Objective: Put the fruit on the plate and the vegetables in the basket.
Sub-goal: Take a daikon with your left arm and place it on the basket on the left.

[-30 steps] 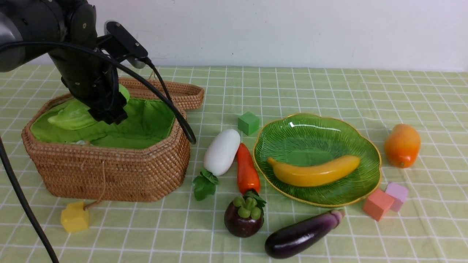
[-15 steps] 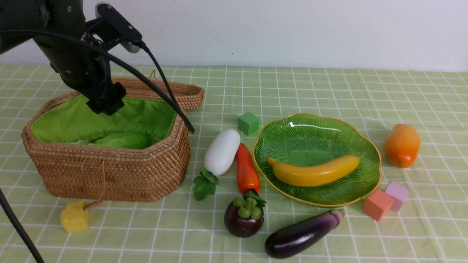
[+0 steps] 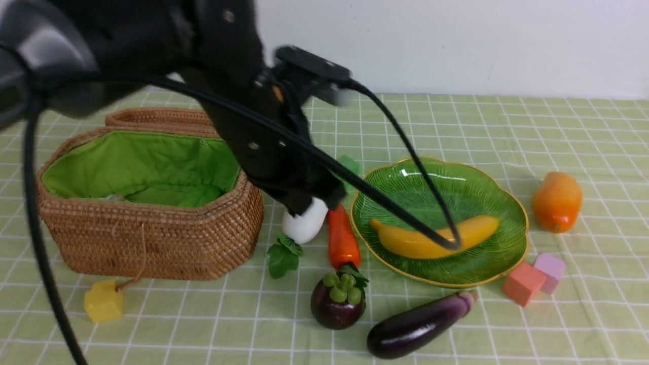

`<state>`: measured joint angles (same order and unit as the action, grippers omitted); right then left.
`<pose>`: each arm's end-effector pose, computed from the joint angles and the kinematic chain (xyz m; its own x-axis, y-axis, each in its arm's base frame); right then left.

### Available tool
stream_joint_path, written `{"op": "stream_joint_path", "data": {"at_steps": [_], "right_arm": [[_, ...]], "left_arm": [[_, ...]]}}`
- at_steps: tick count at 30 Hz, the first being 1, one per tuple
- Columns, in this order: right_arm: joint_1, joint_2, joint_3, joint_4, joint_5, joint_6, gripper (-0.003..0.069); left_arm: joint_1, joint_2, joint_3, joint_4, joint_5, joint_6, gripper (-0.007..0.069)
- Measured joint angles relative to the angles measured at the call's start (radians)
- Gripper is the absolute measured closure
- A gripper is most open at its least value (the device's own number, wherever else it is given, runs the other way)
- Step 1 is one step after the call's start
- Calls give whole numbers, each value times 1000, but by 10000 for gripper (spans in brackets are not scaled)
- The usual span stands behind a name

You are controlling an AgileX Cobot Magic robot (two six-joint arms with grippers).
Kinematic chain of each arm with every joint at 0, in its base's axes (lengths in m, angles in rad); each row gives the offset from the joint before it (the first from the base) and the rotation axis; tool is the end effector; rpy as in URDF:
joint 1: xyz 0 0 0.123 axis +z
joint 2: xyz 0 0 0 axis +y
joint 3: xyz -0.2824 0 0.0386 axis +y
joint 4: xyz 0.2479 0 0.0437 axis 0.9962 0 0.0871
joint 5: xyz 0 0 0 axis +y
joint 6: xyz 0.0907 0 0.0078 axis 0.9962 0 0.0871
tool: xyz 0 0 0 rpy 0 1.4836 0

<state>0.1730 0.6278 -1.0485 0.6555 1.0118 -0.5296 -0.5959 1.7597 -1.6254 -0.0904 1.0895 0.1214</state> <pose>0.0652 0.0592 0.4312 -0.2875 -0.1736 -0.9419 -0.6648 0.7441 0.0658 0.3110 -0.2197 0.3209 -0.7013 0.5712 -0.4266 0.6451 0.7631 -0.0388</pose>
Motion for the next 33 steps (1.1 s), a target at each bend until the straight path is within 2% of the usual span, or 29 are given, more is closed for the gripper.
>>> {"op": "stream_joint_path", "data": {"at_steps": [2, 6, 7, 8, 9, 10, 12, 17, 29, 33], "right_arm": [[0, 0, 0, 0, 20, 3, 570], [0, 0, 0, -9, 31, 5, 570], [0, 0, 0, -11, 31, 5, 570], [0, 0, 0, -11, 30, 5, 570], [0, 0, 0, -11, 30, 5, 570], [0, 0, 0, -13, 29, 5, 570], [0, 0, 0, -13, 29, 5, 569], [0, 0, 0, -13, 29, 5, 565], [0, 0, 0, -14, 29, 5, 562], [0, 0, 0, -14, 29, 5, 562]], "left_arm": [[-37, 42, -1, 8, -21, -53, 630], [-35, 120, -29, 40, -32, -111, 557], [-31, 150, -48, 56, -32, -128, 518], [-27, 204, -85, 90, -32, -154, 434], [-27, 204, -90, 90, -32, -157, 424], [-27, 257, -141, 131, -38, -175, 344], [-27, 312, -205, 186, -63, -202, 256], [-27, 421, -334, 325, -110, -288, 123], [-27, 521, -369, 483, -134, -309, 102], [-27, 537, -370, 501, -139, -309, 102]]}}
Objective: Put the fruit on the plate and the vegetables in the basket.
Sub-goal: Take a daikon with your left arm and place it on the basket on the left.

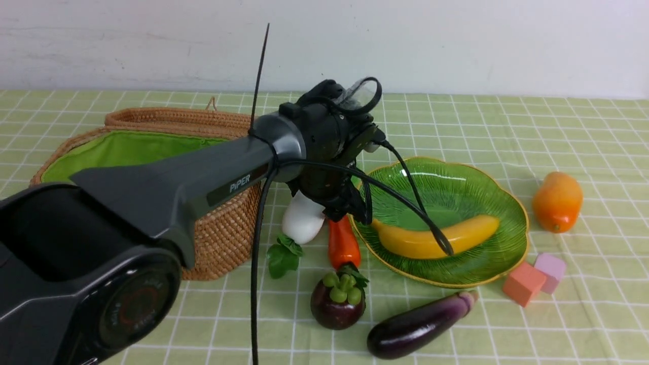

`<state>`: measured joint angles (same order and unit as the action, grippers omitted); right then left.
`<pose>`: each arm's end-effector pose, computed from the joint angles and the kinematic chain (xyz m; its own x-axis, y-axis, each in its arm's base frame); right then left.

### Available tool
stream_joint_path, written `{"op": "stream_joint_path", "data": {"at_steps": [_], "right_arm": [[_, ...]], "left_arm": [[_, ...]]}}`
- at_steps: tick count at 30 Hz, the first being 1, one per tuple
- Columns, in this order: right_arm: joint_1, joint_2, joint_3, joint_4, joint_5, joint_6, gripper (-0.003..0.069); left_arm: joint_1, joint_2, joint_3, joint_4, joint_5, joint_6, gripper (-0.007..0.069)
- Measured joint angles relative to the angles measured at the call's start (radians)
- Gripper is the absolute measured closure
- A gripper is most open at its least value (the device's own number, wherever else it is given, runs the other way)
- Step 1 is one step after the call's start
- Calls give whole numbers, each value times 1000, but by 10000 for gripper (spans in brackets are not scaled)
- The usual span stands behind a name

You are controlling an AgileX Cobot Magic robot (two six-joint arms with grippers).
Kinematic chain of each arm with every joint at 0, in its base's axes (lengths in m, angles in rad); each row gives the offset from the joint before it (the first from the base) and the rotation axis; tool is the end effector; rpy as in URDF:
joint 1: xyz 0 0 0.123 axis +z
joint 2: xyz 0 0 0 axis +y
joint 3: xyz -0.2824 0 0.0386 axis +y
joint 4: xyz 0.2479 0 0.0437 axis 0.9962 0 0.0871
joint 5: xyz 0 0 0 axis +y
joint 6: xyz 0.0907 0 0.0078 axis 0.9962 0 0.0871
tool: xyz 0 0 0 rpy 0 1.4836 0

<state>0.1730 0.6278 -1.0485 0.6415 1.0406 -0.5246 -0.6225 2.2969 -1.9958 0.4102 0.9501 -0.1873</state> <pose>0.0641 0.0590 0.4286 -0.3071 -0.1952 -0.9314 -0.6683 0.7410 0.0651 0.4261 -0.2694 0.1991 -0.7044 0.5758 -0.4150 0.4807 0.8172 0.3180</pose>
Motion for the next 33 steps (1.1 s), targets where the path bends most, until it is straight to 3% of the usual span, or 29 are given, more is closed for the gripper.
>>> {"op": "stream_joint_path", "data": {"at_steps": [15, 24, 29, 33], "right_arm": [[0, 0, 0, 0, -3, 0, 562], [0, 0, 0, 0, -3, 0, 578], [0, 0, 0, 0, -3, 0, 580], [0, 0, 0, 0, -3, 0, 580]], "left_arm": [[69, 27, -4, -114, -35, -14, 95], [69, 60, -10, -127, -30, -15, 46], [69, 60, -10, -127, -31, -19, 116], [69, 59, -10, -127, -31, -19, 120]]}}
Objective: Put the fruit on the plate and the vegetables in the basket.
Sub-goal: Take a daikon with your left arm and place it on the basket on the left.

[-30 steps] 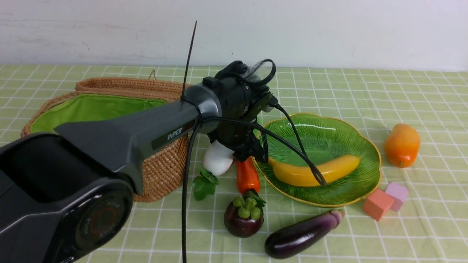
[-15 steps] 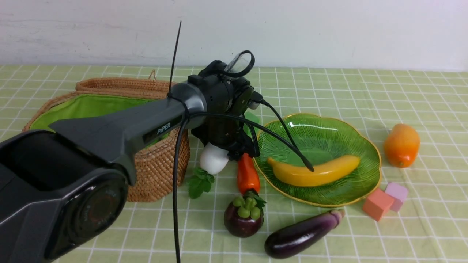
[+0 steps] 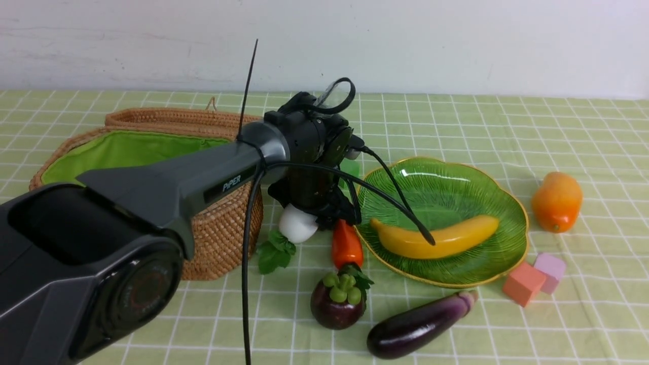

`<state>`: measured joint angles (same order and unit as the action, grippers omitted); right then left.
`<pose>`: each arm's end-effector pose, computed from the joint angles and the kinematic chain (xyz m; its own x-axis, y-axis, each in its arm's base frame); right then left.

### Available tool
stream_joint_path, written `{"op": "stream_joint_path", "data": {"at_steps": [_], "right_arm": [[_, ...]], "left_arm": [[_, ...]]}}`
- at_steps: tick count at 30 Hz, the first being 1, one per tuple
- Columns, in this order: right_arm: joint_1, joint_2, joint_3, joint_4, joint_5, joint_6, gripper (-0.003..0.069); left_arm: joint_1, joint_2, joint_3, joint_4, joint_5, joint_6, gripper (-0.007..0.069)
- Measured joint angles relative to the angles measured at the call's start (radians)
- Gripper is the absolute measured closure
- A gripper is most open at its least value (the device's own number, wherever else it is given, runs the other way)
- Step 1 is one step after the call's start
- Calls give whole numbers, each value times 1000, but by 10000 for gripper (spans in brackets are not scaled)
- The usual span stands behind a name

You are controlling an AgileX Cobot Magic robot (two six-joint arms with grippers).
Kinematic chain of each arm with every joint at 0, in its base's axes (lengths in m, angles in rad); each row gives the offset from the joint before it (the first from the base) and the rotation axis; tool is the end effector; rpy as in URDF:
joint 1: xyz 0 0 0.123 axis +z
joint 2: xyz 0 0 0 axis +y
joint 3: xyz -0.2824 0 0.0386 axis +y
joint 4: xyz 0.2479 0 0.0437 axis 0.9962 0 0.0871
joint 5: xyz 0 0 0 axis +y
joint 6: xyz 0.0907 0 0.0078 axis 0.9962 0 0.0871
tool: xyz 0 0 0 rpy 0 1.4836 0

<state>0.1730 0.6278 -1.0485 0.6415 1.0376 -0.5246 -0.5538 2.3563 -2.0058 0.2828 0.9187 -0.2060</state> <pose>0.0643 0.0589 0.4288 -0.3053 -0.1935 -0.9324 -0.6673 0.7420 0.0645 0.4444 -0.2510 0.1698 -0.7940 0.4549 -0.4034 0.4131 0.8904 0.1910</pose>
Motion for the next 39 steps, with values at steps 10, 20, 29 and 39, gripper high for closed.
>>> {"op": "stream_joint_path", "data": {"at_steps": [10, 20, 29, 39], "right_arm": [[0, 0, 0, 0, -2, -11, 583], [0, 0, 0, 3, -8, -19, 586], [0, 0, 0, 26, -24, -26, 587], [0, 0, 0, 39, -22, -26, 587]], "left_arm": [[0, -115, -118, -44, 96, 1, 120], [2, -386, -152, -195, 310, 215, 120], [136, -694, 112, -203, 318, 584, 120], [395, -741, 433, -201, 130, 1053, 120]]}}
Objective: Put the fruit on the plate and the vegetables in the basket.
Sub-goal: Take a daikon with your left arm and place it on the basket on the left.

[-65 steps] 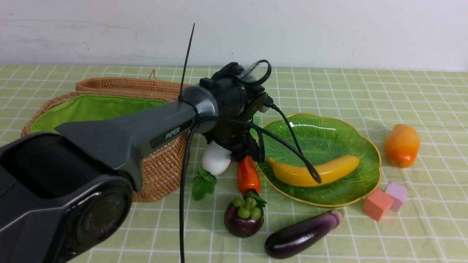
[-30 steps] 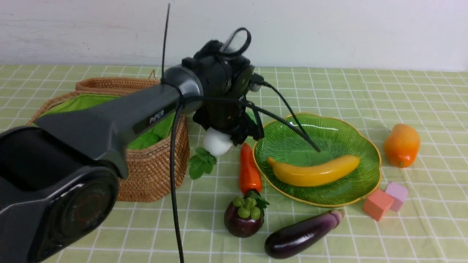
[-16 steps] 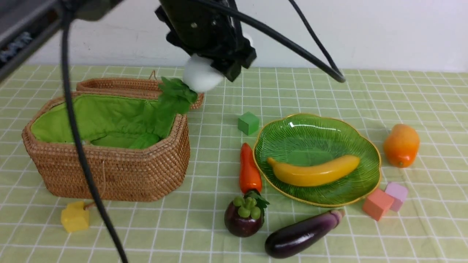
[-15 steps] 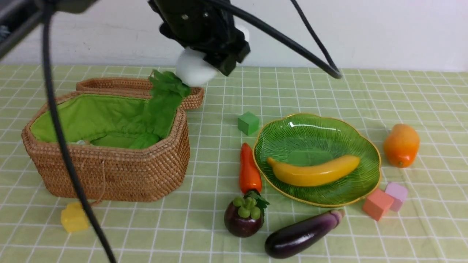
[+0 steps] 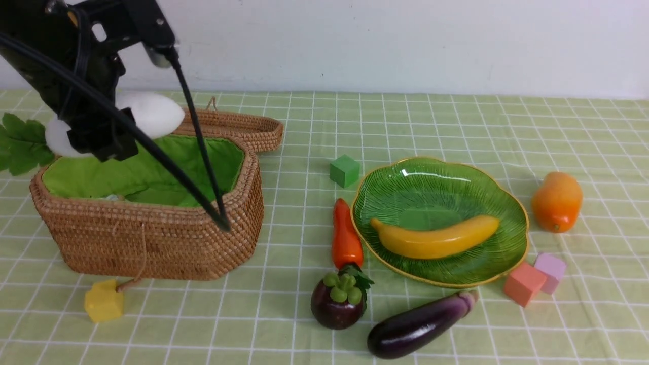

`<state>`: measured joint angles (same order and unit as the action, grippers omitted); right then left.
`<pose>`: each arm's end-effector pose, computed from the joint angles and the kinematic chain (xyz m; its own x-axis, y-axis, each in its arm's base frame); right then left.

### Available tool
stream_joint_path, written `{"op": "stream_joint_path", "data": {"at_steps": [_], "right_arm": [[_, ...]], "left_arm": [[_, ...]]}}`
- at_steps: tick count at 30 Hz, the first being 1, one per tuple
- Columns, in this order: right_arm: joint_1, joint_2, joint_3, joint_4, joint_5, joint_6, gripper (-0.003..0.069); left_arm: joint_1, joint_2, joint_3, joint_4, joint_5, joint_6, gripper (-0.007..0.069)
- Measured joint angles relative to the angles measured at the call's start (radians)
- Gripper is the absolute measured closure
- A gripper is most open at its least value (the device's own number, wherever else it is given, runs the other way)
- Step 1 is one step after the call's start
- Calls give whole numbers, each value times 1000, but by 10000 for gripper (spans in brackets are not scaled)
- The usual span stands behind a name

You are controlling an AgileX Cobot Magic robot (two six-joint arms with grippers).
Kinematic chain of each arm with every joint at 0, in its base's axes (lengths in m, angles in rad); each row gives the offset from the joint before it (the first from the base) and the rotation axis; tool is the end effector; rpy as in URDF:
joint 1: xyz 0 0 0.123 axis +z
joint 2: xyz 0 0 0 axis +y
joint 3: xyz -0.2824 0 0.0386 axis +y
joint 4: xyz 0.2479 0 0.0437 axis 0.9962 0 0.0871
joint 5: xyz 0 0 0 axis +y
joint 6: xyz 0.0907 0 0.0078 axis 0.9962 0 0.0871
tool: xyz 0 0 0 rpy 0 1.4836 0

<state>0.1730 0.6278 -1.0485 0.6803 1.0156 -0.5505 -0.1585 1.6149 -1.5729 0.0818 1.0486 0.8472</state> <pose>0.0642 0.0607 0.4319 -0.2771 -0.1744 -0.9449 -0.6807 0.7297 0.0649 0.3460 -0.0488 0.3601 -0.4320 0.8528 -0.2935 0.7210 0.5221 0.4556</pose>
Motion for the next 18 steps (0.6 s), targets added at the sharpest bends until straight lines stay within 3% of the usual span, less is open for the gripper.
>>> {"op": "stream_joint_path", "data": {"at_steps": [11, 18], "right_arm": [[0, 0, 0, 14, 21, 0, 586], [0, 0, 0, 17, 26, 0, 583]], "left_arm": [[13, 111, 9, -51, -167, -15, 120], [13, 111, 9, -16, -236, -129, -27]]}}
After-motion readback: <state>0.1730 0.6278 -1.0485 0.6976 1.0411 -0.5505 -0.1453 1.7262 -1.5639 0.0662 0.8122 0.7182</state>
